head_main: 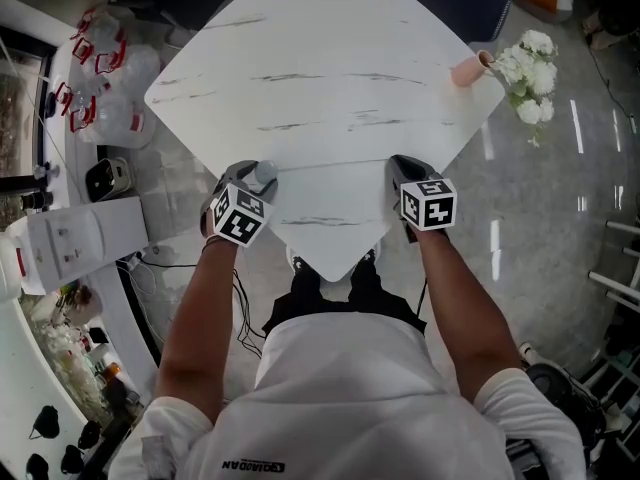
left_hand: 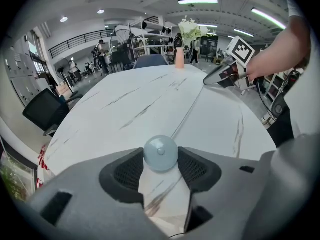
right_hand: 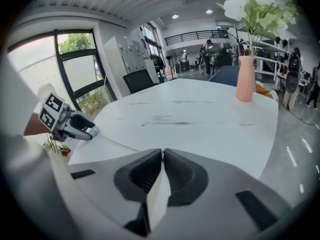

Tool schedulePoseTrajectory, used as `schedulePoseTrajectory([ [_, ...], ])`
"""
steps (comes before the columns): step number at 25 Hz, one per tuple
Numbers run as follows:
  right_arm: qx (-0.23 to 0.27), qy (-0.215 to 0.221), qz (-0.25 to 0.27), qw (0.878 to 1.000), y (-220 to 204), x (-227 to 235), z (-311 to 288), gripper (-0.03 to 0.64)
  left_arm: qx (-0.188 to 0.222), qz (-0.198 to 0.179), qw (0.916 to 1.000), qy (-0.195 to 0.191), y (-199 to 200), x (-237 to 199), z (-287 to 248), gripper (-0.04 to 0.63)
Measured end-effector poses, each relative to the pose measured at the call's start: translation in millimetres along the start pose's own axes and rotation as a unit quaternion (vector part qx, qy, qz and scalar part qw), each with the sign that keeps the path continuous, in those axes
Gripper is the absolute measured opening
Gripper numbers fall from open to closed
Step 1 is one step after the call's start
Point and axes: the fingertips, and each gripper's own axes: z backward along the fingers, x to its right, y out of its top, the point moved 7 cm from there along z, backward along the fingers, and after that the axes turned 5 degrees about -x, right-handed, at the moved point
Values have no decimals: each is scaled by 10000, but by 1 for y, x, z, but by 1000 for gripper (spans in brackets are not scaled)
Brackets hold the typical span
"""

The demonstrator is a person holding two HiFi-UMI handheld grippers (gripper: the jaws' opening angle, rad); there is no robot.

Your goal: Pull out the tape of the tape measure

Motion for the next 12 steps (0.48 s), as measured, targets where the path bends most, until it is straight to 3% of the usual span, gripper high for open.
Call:
schedulePoseTrajectory([
  [6, -210, -65, 39, 9997, -1, -1, -4, 35, -37, 91, 9999, -99, 0, -1, -1, 225],
  [12, -213, -52, -28, 9998, 2, 2, 0, 104, 36, 43, 10000, 13, -2, -2, 7, 247],
])
